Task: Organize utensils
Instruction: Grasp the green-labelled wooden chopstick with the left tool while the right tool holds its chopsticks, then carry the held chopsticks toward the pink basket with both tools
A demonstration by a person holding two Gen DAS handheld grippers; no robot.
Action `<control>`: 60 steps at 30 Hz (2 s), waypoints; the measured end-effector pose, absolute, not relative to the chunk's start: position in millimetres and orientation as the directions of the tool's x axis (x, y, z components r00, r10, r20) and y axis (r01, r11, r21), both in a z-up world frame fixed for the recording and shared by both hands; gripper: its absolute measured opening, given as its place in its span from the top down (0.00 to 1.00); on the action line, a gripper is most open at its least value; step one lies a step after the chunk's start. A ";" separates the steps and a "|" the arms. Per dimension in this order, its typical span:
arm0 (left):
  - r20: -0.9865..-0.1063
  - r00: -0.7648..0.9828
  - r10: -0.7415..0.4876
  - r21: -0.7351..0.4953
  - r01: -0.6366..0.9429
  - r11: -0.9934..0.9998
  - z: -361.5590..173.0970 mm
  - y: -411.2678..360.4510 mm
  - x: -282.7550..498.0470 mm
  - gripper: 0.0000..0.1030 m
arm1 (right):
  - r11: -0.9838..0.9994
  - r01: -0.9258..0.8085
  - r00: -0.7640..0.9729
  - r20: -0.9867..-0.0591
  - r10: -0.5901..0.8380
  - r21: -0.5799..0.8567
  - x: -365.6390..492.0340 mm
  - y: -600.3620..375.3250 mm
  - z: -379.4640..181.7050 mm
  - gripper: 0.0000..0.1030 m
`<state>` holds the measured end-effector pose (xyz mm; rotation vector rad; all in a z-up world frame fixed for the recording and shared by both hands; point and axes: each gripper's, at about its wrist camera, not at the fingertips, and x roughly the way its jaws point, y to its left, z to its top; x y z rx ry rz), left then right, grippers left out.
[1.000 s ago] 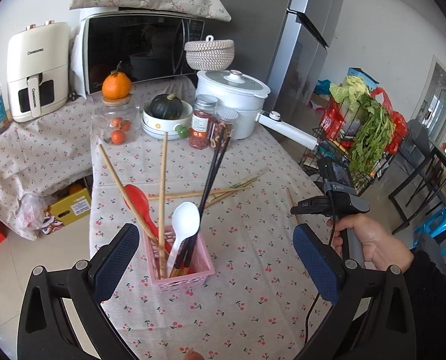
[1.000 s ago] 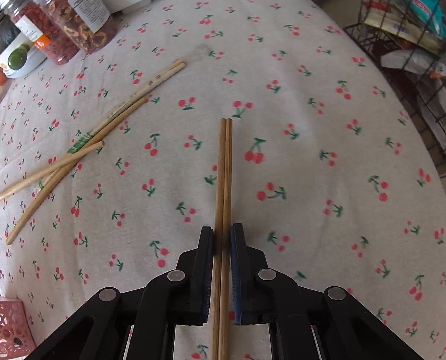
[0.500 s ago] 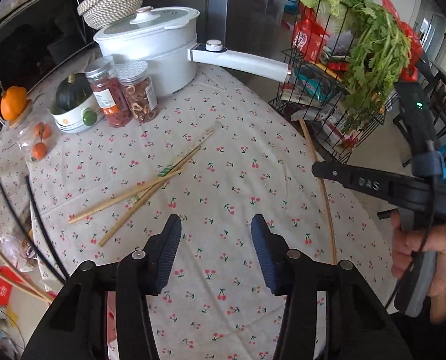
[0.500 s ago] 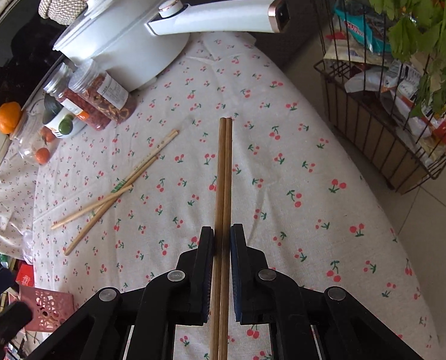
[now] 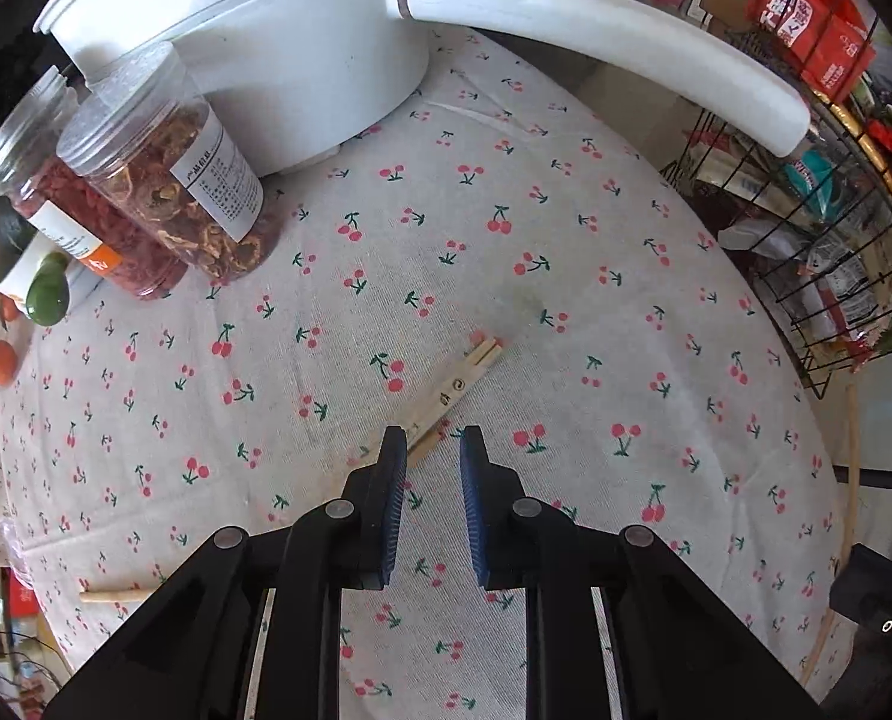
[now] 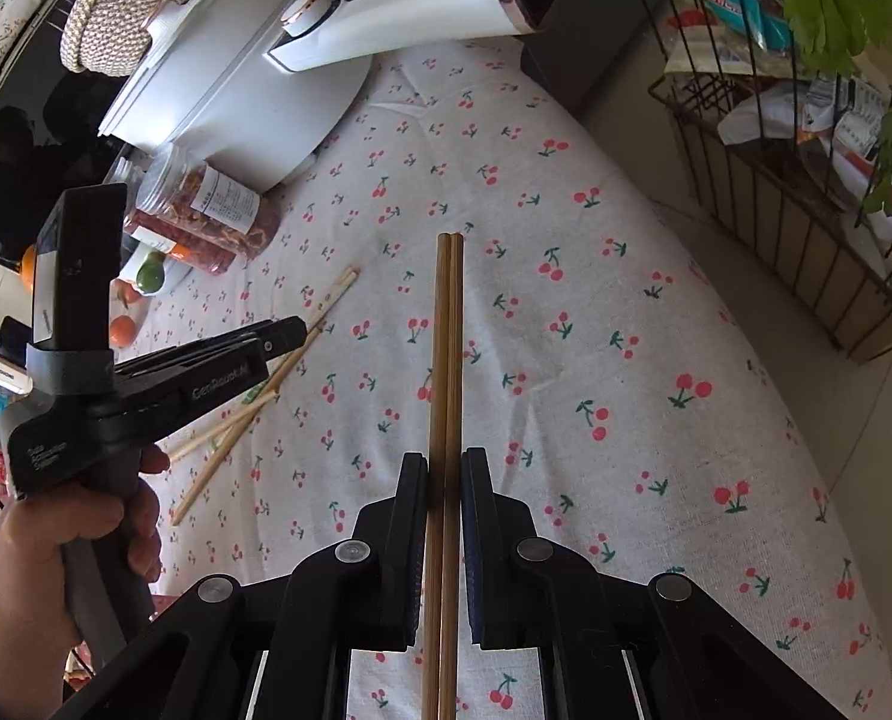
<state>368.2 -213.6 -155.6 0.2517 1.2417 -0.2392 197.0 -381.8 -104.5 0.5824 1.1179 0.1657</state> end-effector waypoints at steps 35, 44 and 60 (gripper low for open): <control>-0.870 0.477 -0.123 -0.002 0.247 0.969 -102.5 -186.7 320.3 0.96 | 0.875 0.113 0.434 -0.816 0.382 0.470 200.9 -359.9 -107.4 0.93; -0.725 0.629 -0.279 -0.115 0.289 0.950 -38.2 -189.5 236.8 0.96 | 0.892 0.084 0.511 -0.788 0.344 0.444 181.9 -352.9 -78.1 0.93; -0.434 0.779 -0.452 -0.151 0.432 0.889 79.2 -124.7 68.4 0.96 | 0.883 -0.051 0.704 -0.610 0.363 0.466 124.7 -320.9 3.9 0.93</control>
